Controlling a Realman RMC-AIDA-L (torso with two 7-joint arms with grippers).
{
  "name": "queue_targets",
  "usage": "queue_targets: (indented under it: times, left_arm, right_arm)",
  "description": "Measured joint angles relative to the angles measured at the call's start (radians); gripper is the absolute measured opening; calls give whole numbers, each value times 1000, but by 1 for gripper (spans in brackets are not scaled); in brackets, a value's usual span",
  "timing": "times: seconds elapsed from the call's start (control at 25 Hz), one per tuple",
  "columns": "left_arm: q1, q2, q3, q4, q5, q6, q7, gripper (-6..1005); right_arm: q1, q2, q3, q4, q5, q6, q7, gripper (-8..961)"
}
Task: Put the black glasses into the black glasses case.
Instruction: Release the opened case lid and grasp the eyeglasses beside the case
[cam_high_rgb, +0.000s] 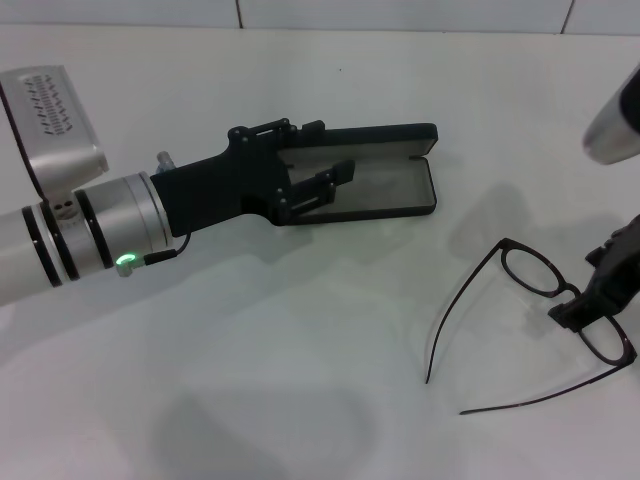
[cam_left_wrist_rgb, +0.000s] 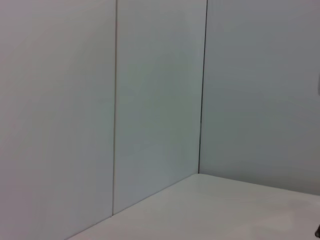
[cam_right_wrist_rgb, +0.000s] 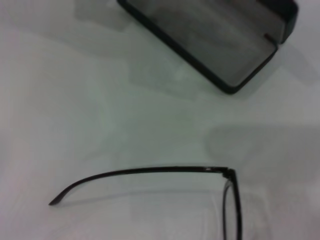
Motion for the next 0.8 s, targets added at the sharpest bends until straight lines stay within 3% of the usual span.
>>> queue_targets:
  times: [0.24, 0.44, 0.8]
  left_arm:
    - [4, -1, 0, 0, 4, -3, 18, 589]
    - [2, -1, 0, 0, 4, -5, 21, 590]
    - [0, -1, 0, 0, 7, -28, 31, 589]
  right_arm:
    - [59, 0, -30, 147, -2, 72, -2, 807]
    - [92, 0, -31, 209, -4, 85, -2, 579]
    - [98, -3, -23, 181, -5, 59, 4, 400]
